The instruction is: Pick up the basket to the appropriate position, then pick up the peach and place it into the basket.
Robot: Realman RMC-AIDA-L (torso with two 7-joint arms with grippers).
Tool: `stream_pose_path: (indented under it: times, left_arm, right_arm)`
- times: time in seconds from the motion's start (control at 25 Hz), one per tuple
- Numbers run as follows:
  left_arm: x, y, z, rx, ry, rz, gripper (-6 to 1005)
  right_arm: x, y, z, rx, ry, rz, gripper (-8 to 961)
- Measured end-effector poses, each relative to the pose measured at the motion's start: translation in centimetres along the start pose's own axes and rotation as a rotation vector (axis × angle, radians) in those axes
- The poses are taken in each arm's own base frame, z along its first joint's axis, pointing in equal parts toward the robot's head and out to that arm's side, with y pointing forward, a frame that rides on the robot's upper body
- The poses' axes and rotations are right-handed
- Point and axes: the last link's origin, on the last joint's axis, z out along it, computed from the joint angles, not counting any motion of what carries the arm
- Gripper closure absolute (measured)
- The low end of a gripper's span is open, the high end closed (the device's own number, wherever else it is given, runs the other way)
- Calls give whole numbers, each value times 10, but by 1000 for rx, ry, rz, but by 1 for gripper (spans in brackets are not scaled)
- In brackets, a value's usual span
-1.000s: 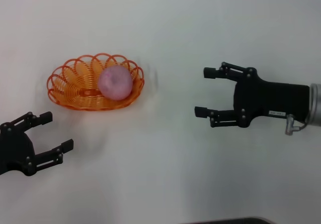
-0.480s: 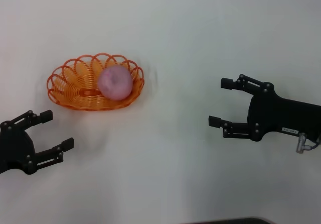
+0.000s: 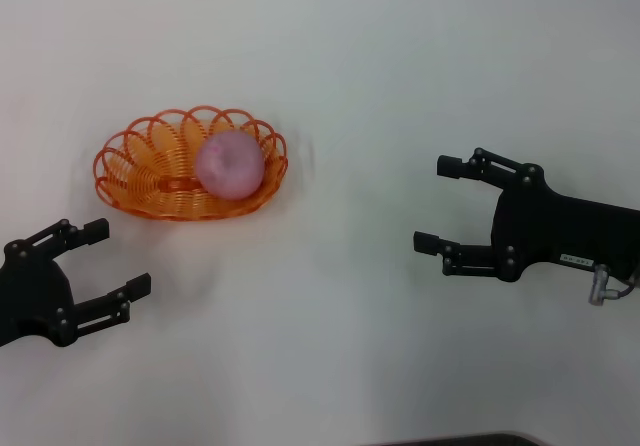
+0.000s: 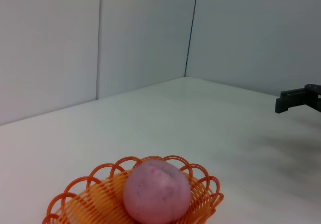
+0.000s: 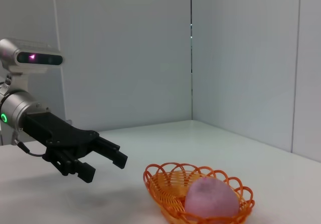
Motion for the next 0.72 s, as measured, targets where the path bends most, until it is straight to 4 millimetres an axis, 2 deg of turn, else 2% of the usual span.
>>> stream_pose_path:
  times: [0.72]
  left_arm:
    - [-2, 0, -2, 12, -2, -5, 158]
  right_arm:
    - [1, 1, -1, 3, 1, -8, 22]
